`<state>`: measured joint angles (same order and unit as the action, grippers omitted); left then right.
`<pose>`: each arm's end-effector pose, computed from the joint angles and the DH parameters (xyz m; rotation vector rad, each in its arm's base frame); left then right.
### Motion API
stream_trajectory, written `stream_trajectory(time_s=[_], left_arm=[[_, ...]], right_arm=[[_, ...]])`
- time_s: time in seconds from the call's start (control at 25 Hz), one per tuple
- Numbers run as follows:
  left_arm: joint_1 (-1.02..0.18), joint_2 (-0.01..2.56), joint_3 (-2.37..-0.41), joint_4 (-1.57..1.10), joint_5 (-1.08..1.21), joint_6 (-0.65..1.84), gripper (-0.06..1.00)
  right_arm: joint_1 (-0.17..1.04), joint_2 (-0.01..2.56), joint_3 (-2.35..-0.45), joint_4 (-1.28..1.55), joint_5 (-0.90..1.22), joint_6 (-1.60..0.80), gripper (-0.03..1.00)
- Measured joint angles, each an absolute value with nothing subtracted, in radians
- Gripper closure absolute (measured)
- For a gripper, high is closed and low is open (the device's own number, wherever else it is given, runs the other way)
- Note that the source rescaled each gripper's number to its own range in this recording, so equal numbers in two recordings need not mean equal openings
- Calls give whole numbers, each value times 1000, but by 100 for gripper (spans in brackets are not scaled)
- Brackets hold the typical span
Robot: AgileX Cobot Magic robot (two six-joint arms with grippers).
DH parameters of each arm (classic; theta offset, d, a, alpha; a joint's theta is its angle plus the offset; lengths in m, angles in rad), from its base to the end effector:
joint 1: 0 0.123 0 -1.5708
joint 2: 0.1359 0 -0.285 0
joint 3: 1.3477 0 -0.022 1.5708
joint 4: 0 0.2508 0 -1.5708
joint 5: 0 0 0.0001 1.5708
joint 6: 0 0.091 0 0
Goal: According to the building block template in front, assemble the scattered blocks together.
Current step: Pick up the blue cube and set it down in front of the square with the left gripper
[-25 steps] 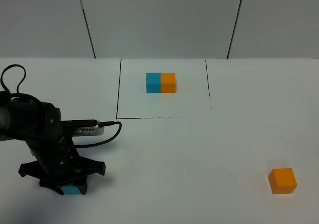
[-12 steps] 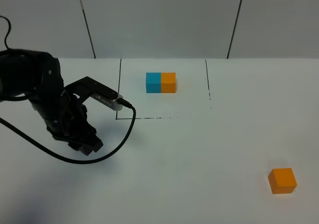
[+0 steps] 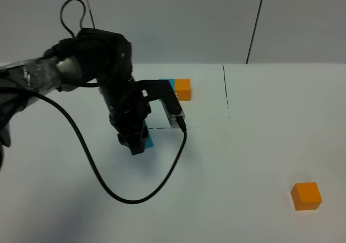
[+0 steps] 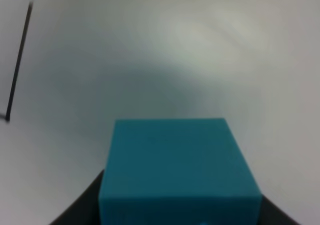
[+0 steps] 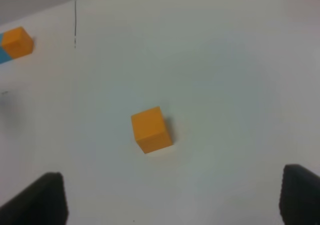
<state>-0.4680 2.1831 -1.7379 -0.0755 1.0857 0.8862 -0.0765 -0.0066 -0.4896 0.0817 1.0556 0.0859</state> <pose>0.3971 -0.2075 0.1745 1.8447 2.3689 -0.0618 -0.0041 0.0068 0.2750 0.1623 2.0354 0.1037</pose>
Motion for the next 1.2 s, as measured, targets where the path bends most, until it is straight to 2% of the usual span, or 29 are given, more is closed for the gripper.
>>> stream_trajectory(time_s=[0.2,0.44,0.8,1.2], left_arm=[[-552,2305,-1914,-73,1172,945,94],[-640,2411,-2026,-7,1182,966,94],[-664,2452,-2038,15,1182,1003,94],[-664,2452,-2038,70,1163,903,94]], right_arm=[[-77,-7,-490,82,1056,86,26],[-77,-7,-490,82,1056,86,26],[-77,-7,-490,82,1056,86,26],[-77,-7,-490,82,1056,86,26]])
